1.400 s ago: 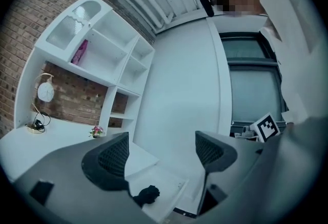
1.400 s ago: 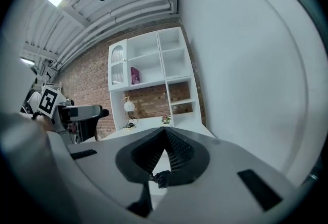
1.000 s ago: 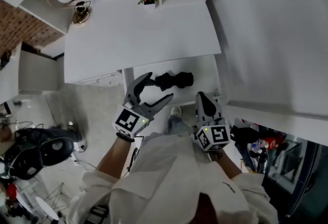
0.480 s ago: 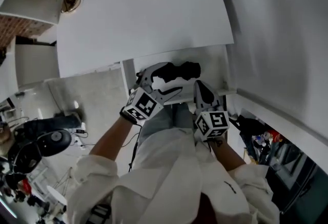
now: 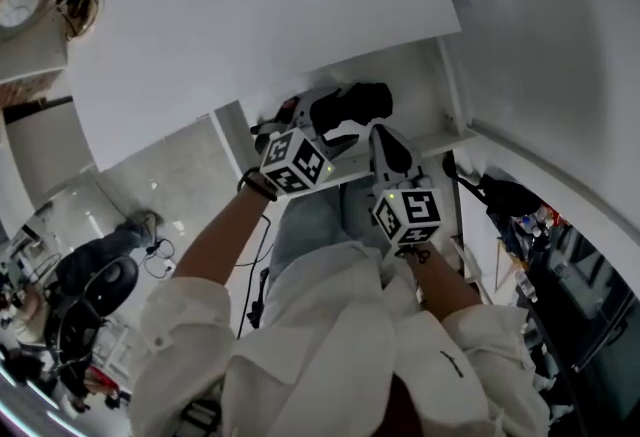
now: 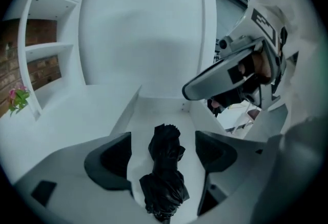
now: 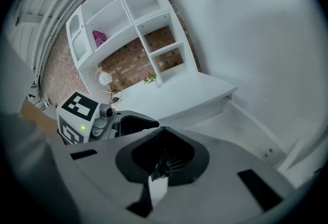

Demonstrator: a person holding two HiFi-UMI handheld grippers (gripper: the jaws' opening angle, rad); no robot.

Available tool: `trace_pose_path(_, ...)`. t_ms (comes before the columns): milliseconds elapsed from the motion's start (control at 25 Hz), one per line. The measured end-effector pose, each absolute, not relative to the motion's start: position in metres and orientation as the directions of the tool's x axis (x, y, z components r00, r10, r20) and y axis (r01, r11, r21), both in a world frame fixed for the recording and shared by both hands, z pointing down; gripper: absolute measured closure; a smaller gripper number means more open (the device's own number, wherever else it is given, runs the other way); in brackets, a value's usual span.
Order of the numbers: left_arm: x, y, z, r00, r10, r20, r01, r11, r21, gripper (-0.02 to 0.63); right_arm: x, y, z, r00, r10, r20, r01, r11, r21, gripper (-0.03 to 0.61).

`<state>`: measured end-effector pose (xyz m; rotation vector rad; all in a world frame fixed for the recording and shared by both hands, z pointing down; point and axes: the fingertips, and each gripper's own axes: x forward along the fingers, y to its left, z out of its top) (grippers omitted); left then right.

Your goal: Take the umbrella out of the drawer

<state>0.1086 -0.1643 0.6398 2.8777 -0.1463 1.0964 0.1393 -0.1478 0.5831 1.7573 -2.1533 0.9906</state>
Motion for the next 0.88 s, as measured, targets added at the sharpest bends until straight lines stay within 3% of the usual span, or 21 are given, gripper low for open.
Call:
trace_pose_path(440,0.116,-0.158,0.722,0.64,0.048,0.767,0.019,-0.999,0.046,0.22,0.13,-0.145,0.639,-0.258,-0.706,0.659,-0.895,-0.082,-0.439,0.561)
trace_pose_path(880,0.116,-0.147,0.76,0.557,0.108,0.824,0.115,-0.992,0.052,0.22,0.11,-0.139,0.676,-0.303,-0.595,0.744,-0.875,-0.135,-0.464,0.561)
